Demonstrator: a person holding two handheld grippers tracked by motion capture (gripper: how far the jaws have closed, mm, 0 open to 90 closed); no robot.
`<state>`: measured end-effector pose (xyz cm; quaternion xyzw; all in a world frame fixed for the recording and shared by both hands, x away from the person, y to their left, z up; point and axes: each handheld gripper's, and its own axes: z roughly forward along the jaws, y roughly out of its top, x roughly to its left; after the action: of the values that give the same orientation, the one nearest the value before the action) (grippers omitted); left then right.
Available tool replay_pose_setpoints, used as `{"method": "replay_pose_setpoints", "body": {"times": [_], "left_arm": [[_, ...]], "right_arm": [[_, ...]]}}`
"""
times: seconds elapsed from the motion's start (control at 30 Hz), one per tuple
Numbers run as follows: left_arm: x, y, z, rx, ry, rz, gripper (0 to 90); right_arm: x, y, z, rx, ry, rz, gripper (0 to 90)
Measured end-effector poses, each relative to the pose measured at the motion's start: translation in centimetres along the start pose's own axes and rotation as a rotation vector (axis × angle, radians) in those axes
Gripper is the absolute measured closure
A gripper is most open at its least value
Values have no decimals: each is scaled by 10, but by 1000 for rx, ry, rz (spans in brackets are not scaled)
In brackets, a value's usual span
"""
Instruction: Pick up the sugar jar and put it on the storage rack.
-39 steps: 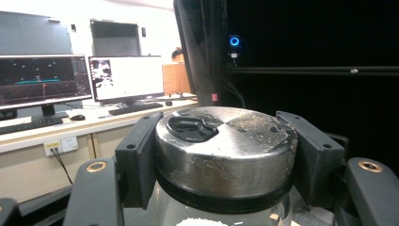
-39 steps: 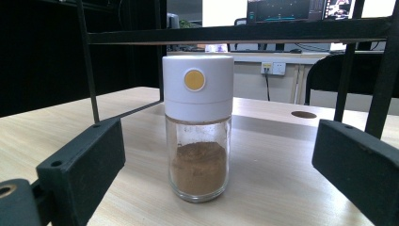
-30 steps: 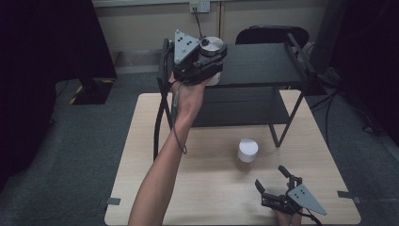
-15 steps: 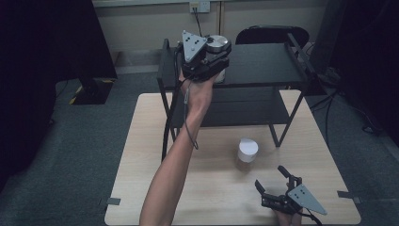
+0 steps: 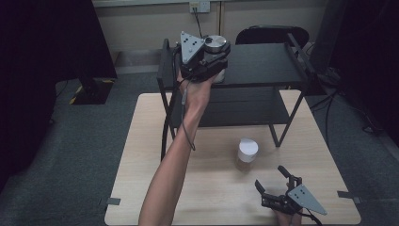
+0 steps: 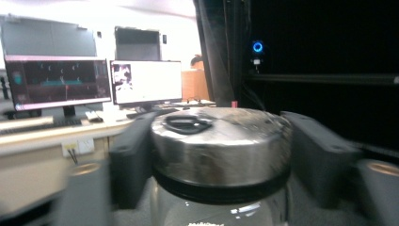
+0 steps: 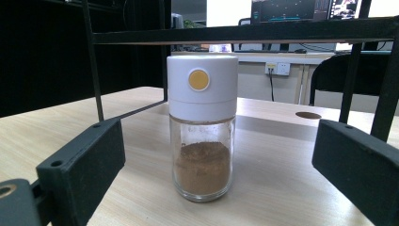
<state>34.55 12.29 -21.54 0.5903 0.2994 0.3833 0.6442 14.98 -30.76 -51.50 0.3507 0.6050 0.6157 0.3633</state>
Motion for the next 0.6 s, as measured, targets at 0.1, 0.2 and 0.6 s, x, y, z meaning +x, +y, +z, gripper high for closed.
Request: {"method": "replay_pose_setpoints", "body": {"times": [0.1,0.2,0.6], "left_arm": [[1,-2,-4,-18,-11,-16,65],[7,-2,-8,-24,-39,-53,34],[10,-1,-25,-14,-79,-27,0]], "right_arm": [[0,0,0,0,-2,0,17],[0,0,0,0,-2,0,17],[1,0,0,0,-7,0,17]]}}
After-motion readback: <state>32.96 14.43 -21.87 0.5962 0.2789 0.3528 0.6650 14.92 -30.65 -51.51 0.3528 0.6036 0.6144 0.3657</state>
